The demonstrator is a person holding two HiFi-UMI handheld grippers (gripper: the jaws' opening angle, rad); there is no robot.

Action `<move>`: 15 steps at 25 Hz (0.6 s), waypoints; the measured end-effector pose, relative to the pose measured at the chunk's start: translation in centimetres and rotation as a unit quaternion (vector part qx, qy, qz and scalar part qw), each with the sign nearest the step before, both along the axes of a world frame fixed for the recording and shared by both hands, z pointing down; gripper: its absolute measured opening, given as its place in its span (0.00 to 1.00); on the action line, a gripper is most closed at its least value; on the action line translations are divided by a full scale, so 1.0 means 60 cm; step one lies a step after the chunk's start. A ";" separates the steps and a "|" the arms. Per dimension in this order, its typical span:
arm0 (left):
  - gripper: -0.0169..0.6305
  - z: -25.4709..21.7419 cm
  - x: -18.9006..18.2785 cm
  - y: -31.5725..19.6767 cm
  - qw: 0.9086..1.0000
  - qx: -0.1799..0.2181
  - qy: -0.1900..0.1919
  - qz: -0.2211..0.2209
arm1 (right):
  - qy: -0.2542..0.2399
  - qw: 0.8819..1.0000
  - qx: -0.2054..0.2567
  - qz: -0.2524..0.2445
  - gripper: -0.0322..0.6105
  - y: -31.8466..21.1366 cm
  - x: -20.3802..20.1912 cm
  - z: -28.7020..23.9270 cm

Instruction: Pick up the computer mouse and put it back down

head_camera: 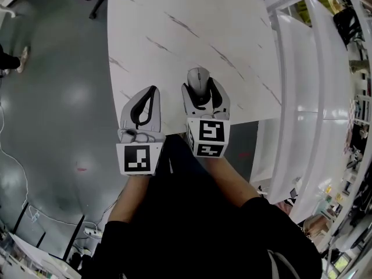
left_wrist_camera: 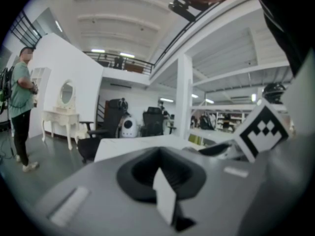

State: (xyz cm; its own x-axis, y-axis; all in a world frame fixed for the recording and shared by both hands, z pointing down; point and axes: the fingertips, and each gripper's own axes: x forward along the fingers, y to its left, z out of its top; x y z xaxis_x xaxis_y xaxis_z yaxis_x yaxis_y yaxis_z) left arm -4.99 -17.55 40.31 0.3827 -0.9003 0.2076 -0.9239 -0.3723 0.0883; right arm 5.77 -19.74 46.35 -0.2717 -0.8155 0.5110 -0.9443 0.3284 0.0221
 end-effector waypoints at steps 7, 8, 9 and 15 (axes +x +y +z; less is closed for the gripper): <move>0.04 0.044 -0.003 -0.003 1.000 -0.027 0.002 -0.005 | 0.012 0.998 -0.065 -0.008 0.47 0.011 -0.004 0.099; 0.04 0.049 -0.003 -0.003 1.000 -0.029 0.001 -0.004 | 0.014 0.997 -0.074 -0.009 0.47 0.014 -0.004 0.113; 0.04 0.053 -0.002 -0.004 0.999 -0.032 0.001 -0.004 | 0.016 0.996 -0.084 -0.009 0.47 0.016 -0.004 0.126; 0.04 0.076 0.001 -0.006 0.999 -0.046 -0.005 0.000 | 0.027 0.991 -0.130 -0.012 0.47 0.031 -0.008 0.182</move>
